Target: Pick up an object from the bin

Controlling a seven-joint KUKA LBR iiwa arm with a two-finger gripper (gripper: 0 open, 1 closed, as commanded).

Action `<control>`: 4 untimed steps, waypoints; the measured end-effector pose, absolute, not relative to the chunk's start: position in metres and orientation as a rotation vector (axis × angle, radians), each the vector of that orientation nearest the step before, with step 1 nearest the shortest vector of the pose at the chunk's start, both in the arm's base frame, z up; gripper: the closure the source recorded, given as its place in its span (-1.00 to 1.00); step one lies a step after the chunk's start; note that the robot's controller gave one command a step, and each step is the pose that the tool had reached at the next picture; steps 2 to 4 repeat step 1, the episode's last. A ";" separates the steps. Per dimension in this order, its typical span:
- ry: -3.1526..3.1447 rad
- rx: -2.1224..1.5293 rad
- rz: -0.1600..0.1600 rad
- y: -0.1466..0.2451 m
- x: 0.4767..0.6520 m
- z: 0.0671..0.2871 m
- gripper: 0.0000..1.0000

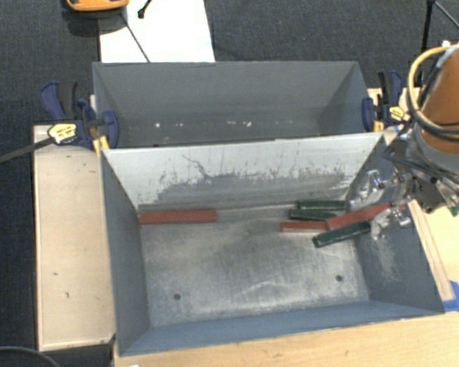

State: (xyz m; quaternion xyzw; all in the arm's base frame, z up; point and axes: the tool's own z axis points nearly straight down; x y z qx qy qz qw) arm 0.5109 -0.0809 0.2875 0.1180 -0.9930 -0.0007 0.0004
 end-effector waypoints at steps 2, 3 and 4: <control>-3.117 0.394 -0.002 -0.081 0.510 0.302 1.00; -3.117 0.394 -0.002 -0.081 0.510 0.302 1.00; -3.117 0.394 -0.002 -0.081 0.510 0.302 1.00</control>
Offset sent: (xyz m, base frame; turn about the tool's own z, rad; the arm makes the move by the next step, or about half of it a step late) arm 0.0050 -0.0021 0.0139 -0.1332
